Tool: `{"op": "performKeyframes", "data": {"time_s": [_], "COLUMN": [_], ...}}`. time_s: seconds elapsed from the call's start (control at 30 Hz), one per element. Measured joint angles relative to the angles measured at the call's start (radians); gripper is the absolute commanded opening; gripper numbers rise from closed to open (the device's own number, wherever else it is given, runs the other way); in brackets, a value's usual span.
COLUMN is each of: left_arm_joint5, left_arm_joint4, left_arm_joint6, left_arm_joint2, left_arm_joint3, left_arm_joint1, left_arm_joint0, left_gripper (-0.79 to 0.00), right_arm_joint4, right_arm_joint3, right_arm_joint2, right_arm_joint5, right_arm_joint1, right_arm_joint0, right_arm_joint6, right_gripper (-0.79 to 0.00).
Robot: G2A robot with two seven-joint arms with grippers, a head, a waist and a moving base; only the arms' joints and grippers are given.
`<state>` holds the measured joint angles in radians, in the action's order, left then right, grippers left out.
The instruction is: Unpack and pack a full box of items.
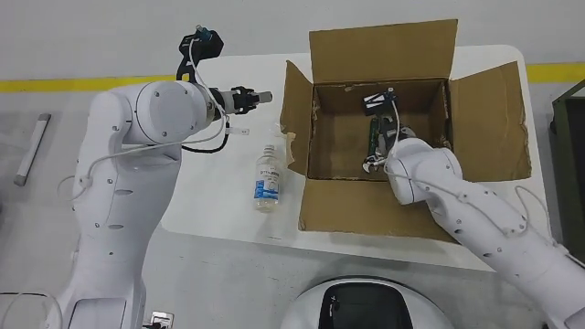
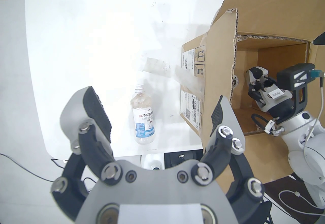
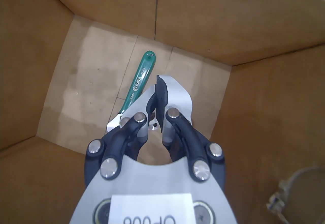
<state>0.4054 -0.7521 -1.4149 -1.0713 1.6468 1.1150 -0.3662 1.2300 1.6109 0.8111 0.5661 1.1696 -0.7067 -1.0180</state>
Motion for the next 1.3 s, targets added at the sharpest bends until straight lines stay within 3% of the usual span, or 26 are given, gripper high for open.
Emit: {"op": "performKeyframes", "data": {"time_s": [0.03, 0.27, 0.8, 1.3], "left_arm_joint5": [0.000, 0.000, 0.000, 0.000], "left_arm_joint4": [0.000, 0.000, 0.000, 0.000], "left_arm_joint6": [0.000, 0.000, 0.000, 0.000], "left_arm_joint2": [0.000, 0.000, 0.000, 0.000], "left_arm_joint3": [0.000, 0.000, 0.000, 0.000], "left_arm_joint1": [0.000, 0.000, 0.000, 0.000], "left_arm_joint0": [0.000, 0.000, 0.000, 0.000], "left_gripper": [0.000, 0.000, 0.000, 0.000], "right_arm_joint4": [0.001, -0.016, -0.051, -0.132], "right_arm_joint3": [-0.023, -0.157, -0.302, -0.293], "right_arm_joint2": [-0.016, -0.090, -0.096, -0.035], "right_arm_joint5": [0.011, 0.087, 0.122, 0.045], "right_arm_joint1": [0.010, 0.072, 0.150, 0.185], "right_arm_joint0": [0.018, 0.097, 0.129, 0.094], "right_arm_joint6": [-0.008, -0.045, 0.010, 0.079], "right_gripper": [-0.471, -0.419, -0.428, -0.443]}}
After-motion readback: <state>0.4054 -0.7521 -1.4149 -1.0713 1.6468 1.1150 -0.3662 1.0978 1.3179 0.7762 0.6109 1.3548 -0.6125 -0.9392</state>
